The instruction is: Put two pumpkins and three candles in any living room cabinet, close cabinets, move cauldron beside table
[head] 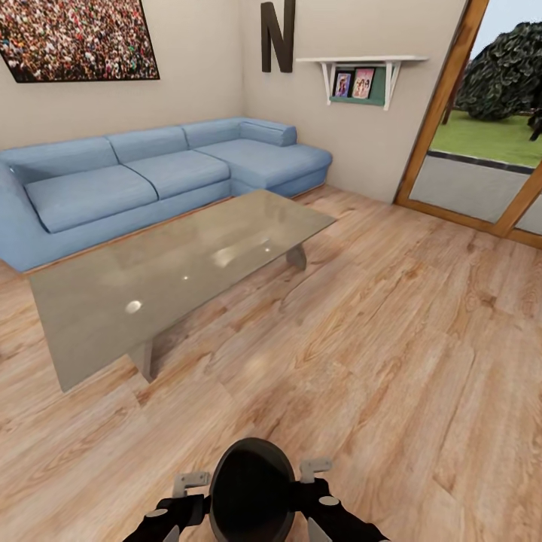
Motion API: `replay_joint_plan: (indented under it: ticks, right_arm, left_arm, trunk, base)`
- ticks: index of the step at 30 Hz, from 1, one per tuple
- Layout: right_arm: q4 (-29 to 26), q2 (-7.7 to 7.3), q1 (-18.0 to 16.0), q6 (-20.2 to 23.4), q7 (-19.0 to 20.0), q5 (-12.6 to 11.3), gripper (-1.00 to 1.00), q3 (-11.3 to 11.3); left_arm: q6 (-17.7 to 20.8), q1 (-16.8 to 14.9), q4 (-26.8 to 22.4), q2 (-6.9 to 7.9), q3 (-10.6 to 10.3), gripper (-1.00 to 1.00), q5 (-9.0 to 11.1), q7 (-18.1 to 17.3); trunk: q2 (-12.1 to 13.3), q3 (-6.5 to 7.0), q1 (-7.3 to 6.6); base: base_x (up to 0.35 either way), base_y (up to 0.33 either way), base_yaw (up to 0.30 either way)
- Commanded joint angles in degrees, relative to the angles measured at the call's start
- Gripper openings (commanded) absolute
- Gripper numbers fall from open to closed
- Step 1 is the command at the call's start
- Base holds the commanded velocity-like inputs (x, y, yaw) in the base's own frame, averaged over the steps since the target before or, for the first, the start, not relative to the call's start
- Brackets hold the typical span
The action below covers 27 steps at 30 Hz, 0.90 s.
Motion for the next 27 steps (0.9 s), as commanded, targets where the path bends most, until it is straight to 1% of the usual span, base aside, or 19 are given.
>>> replay_joint_plan:
  ticks: [1,27]
  right_arm:
    - [-0.04,-0.02,-0.04,-0.05,-0.30,-0.50,1.00,0.49]
    - [-0.04,-0.01,-0.04,-0.06,-0.07,-0.50,1.00,0.49]
  left_arm:
    - [0.22,-0.03,-0.15,0.09,-0.48,1.00,0.52,0.52]
    - [0.17,-0.03,-0.16,0.09,-0.48,1.00,0.47,0.52]
  trunk:
    - [-0.43,-0.23,0.22]
    - [-10.86,-4.89,5.93]
  base:
    - [0.000,0.000,0.000]
    - [0.000,0.000,0.000]
